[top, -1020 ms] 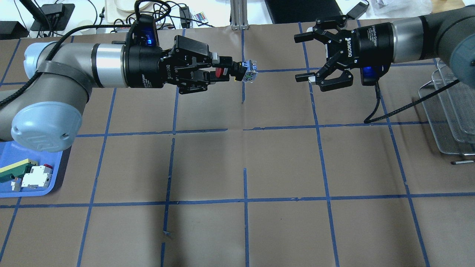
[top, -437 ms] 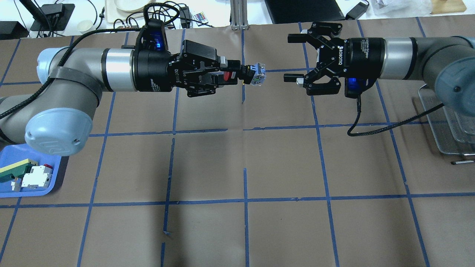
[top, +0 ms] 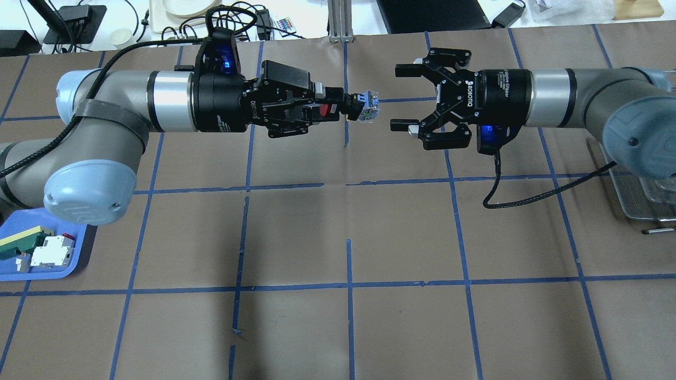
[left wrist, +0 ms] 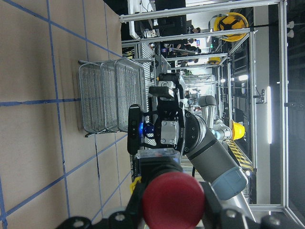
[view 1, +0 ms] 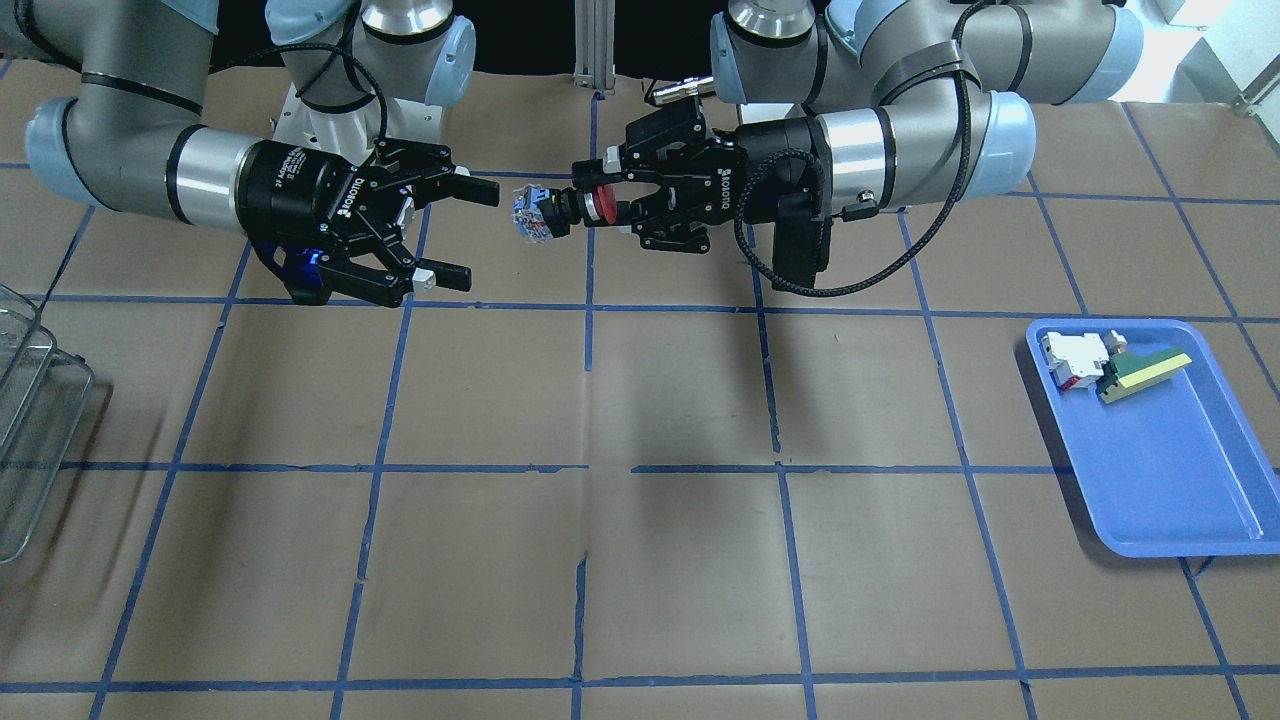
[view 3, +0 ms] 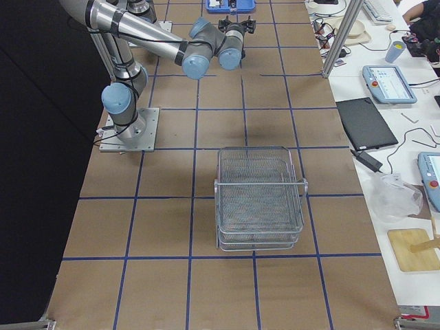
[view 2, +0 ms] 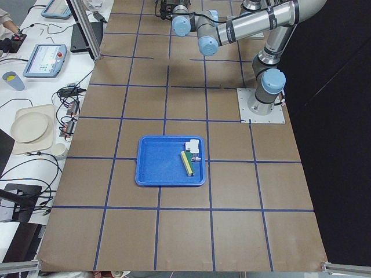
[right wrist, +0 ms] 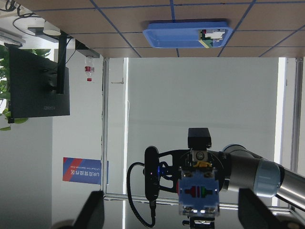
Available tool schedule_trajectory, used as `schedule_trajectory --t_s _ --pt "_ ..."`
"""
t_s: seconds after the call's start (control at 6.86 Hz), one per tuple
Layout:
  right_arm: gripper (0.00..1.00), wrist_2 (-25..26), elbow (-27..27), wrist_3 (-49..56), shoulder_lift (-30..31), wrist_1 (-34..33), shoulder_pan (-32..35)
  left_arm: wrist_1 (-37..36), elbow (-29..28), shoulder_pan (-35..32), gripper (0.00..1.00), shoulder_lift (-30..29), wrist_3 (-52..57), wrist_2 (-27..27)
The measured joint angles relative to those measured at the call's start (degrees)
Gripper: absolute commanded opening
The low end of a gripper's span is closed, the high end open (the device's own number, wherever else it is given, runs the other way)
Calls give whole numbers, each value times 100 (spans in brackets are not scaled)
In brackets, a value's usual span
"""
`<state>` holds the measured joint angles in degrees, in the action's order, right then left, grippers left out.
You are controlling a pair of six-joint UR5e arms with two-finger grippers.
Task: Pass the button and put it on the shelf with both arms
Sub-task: 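Close the right gripper on the button's blue body beside the left gripper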
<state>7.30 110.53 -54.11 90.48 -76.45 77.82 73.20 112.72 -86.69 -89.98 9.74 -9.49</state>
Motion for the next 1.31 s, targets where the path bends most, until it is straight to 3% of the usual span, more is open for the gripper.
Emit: schedule_trajectory --t_s 1.31 --pt "100 147 28 -404 99 64 489 -31 148 -6 3 25 -16 106"
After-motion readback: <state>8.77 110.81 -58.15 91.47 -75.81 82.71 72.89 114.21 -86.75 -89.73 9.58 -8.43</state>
